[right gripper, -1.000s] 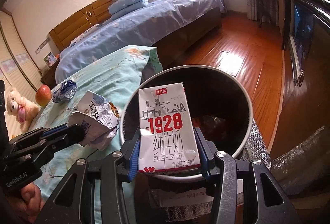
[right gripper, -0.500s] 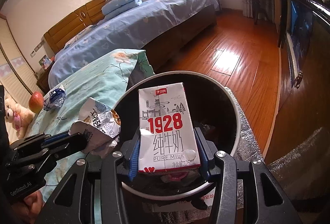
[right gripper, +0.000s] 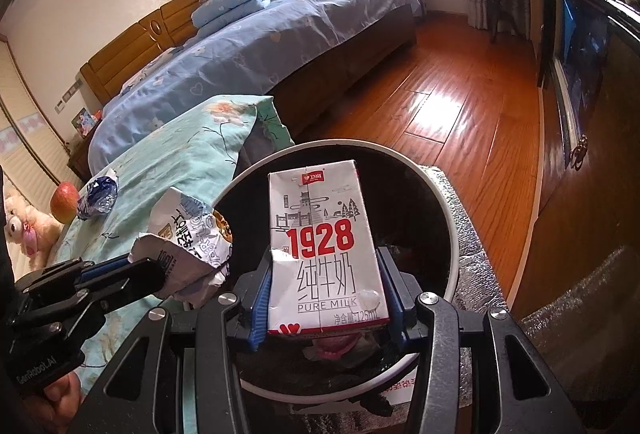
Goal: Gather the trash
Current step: 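Open both tools over the bin to drop the wrapper and carton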
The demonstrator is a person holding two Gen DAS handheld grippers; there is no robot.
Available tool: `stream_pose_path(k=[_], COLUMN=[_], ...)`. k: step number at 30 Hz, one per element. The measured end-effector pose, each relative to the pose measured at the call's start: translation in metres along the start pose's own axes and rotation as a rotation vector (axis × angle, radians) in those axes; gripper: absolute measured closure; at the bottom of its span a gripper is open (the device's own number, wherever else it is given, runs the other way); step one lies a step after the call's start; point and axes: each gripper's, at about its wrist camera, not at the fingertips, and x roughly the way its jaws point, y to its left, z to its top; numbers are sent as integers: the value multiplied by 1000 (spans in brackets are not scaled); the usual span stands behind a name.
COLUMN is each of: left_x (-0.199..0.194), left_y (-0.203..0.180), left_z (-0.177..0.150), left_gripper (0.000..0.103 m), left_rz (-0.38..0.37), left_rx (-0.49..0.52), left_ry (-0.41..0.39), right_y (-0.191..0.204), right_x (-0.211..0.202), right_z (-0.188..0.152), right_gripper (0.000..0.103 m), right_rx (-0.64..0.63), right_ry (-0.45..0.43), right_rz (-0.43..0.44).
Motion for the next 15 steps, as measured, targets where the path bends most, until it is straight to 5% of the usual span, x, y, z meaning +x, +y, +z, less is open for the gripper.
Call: stream_pose_path(k=[15], left_x=[3], left_y=[0], left_z=[3], left_gripper=[88], left_rz=[20], left_rx=[-22], left_ry=[19], right_y=[-4], right_x=[2], right_z=[3], right_gripper=[53], right_rx=[17], right_ry=[9], right_rz=[4])
